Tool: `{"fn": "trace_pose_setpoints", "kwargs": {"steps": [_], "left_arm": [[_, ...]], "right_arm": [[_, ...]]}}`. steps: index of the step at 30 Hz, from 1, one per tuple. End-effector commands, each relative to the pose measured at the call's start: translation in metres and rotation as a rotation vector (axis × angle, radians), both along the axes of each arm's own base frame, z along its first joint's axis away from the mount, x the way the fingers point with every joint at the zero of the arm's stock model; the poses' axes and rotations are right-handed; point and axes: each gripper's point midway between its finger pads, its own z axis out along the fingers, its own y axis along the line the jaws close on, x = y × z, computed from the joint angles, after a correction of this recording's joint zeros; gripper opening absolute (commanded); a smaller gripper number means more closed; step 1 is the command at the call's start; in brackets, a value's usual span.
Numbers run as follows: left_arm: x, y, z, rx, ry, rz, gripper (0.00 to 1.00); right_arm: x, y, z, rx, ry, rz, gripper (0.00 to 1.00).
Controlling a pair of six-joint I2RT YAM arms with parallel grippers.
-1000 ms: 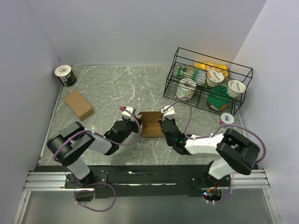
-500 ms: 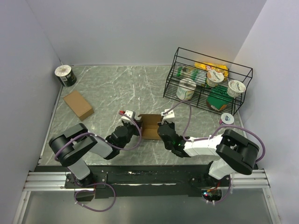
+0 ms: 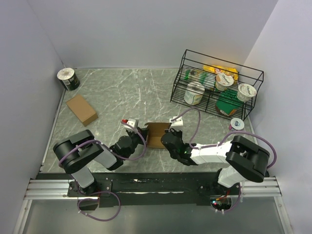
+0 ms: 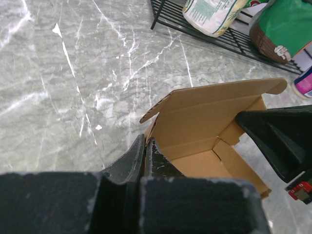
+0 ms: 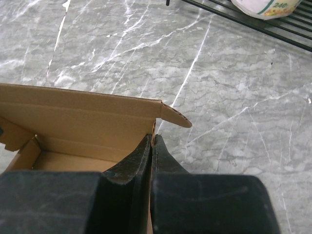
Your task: Fold the paper box
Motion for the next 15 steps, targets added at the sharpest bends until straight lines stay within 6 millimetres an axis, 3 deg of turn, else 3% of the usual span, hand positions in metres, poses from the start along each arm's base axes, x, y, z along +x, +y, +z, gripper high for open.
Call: {"fn": "trace_pose_setpoints", "kwargs": {"steps": [1,15], "left_arm": [[-0.033,-0.020,-0.023,-0.057,0.122,-0.133,0.01],[-0.019,-0.035,-0.007,-0.131,0.177,-0.077,0.01]], "right_arm": [[0.000,0.027,0.008,0.066,0.006,0.038,0.00],[-0.005,0.042,0.013,0.048,-0.033,0.061,0.00]]}}
